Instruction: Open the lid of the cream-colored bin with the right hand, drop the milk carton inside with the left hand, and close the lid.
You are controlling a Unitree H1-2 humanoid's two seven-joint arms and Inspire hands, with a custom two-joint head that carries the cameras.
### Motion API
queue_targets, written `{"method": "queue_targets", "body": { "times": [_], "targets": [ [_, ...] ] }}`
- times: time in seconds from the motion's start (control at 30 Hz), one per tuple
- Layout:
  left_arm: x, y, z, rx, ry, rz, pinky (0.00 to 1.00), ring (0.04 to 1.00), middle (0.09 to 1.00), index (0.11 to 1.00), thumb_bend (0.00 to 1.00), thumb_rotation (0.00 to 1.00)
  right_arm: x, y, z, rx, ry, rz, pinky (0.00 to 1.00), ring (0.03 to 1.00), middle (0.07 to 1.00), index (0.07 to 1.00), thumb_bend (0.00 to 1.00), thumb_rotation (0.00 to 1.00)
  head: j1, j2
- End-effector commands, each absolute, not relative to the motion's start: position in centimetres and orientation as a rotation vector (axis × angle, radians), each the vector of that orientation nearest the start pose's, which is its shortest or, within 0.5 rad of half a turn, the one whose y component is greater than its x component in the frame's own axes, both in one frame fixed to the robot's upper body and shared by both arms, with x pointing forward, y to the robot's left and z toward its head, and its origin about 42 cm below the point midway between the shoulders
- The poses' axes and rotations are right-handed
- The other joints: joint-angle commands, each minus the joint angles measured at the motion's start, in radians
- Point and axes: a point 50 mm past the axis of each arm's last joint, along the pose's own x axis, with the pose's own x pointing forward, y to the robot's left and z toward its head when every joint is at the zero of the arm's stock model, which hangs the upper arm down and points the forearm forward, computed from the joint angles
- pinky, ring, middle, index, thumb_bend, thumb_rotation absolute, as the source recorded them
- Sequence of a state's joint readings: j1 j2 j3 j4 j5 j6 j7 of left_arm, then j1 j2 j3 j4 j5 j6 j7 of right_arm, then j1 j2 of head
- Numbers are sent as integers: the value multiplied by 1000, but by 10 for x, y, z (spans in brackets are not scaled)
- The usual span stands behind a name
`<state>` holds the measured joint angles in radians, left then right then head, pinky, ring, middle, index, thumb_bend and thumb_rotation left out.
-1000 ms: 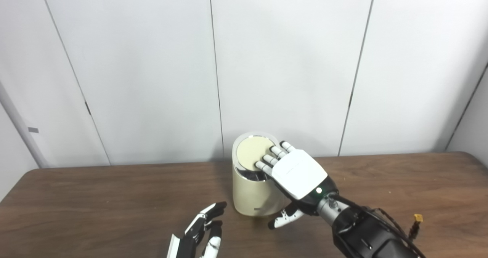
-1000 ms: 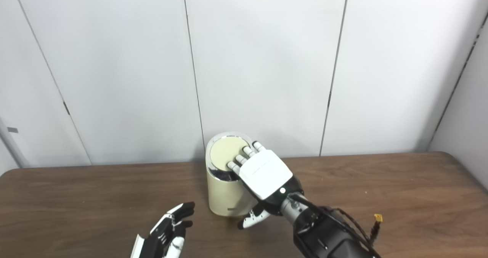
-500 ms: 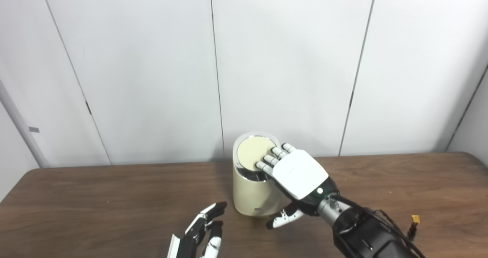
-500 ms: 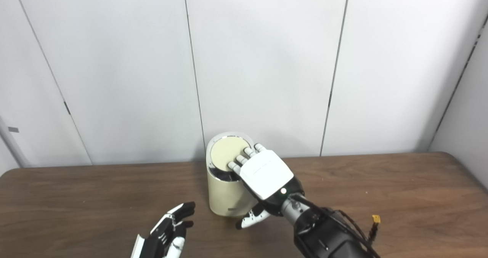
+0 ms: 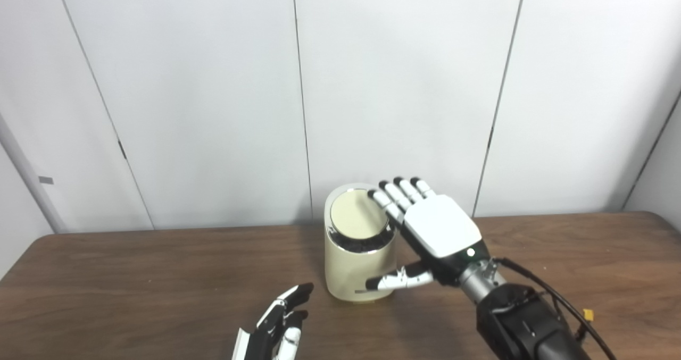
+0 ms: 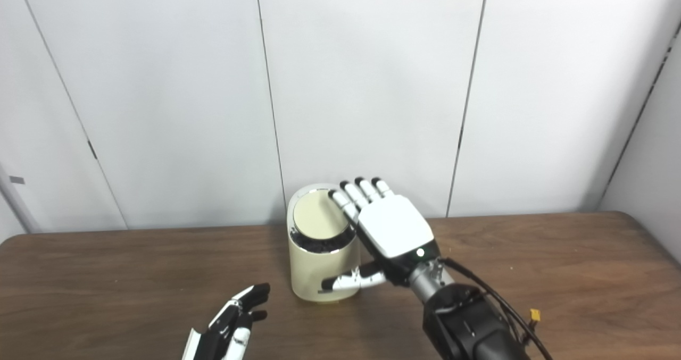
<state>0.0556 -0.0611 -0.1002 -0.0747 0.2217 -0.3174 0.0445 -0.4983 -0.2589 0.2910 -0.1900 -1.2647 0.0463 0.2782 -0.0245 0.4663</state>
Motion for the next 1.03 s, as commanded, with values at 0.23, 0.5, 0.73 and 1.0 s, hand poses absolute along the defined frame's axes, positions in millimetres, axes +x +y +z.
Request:
{"method": "queue_targets", "body": {
  "times": [0.23,0.5,0.73,1.0],
  "targets": [
    [260,168,122,114,-323,-53,785,851,850,848,293,830,381,-169,312,-1429,-653,-30,1000,1000,1000,1000,663,742,0,-3],
    [258,169,121,106,-325,-30,797,850,852,847,284,817,343,-197,297,-979,-761,-87,990,1000,1000,996,510,727,8,-6],
    [254,171,123,140,-362,13,750,813,817,811,179,738,304,-240,228,-642,-632,-109,627,764,806,786,272,624,20,15],
    [243,175,133,122,-347,39,780,834,833,827,193,750,264,-251,180,-487,-495,-105,642,762,783,768,201,499,31,71]
  ]
}}
